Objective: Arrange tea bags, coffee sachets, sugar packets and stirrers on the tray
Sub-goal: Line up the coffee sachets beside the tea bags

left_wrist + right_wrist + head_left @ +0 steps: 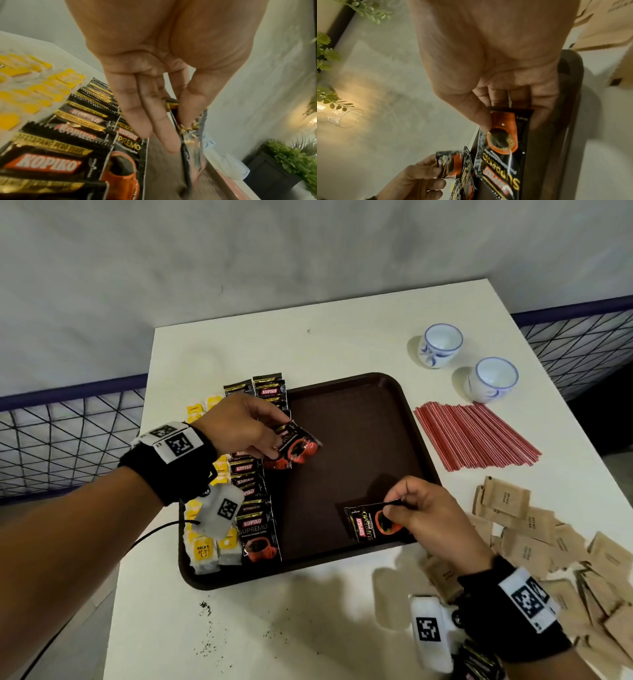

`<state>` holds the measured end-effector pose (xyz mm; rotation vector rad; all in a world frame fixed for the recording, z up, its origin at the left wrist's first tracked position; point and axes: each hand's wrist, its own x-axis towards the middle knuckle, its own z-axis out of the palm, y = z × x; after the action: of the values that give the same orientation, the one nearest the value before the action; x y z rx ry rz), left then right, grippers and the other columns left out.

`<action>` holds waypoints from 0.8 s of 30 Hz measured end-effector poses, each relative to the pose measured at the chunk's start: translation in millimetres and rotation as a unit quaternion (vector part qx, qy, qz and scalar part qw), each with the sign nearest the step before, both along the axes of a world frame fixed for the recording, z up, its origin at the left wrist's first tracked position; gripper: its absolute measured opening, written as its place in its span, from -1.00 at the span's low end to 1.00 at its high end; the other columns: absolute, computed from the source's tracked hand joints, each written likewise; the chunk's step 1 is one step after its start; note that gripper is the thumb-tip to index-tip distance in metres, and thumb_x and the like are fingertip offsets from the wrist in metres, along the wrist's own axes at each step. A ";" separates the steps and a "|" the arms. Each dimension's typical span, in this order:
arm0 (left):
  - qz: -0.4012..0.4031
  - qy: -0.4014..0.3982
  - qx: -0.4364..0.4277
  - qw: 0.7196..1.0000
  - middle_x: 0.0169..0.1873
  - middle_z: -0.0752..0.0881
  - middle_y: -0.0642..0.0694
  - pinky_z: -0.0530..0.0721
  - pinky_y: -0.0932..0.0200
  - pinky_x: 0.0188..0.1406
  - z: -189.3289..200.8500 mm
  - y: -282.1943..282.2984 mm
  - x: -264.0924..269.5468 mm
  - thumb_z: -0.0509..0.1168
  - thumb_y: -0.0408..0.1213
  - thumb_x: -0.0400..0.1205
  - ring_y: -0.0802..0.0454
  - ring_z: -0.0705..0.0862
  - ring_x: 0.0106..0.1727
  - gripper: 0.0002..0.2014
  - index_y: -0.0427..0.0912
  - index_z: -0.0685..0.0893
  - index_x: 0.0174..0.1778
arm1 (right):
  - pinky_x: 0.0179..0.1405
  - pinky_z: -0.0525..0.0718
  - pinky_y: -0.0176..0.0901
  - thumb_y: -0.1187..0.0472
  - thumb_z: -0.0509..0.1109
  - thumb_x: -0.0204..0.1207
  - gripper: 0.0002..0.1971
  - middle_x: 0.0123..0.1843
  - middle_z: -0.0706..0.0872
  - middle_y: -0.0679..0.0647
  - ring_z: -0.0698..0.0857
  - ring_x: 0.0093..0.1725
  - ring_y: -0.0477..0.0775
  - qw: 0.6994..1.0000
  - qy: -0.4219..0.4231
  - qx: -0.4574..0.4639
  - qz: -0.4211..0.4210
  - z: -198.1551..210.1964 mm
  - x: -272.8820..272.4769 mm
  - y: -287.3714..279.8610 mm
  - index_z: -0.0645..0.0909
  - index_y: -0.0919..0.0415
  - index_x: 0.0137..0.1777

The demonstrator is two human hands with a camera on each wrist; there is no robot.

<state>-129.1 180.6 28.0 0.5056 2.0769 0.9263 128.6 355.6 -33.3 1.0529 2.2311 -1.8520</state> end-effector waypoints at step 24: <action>0.086 -0.081 0.166 0.979 -0.28 0.83 -0.16 0.78 0.23 -0.33 -6.1 20.9 66.3 0.46 -0.58 0.49 0.04 0.80 -0.28 -0.85 -0.35 0.80 -0.06 | -0.09 0.68 -0.23 0.38 0.51 0.51 -0.87 -0.19 0.82 -0.04 0.76 -0.16 -0.06 0.978 0.196 0.076 -0.006 21.5 -68.8 -7.2 0.82 0.14 -0.10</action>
<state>-62.8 201.5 21.9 0.4096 1.8475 1.3824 59.7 348.4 -11.8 0.7702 2.6208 -2.0748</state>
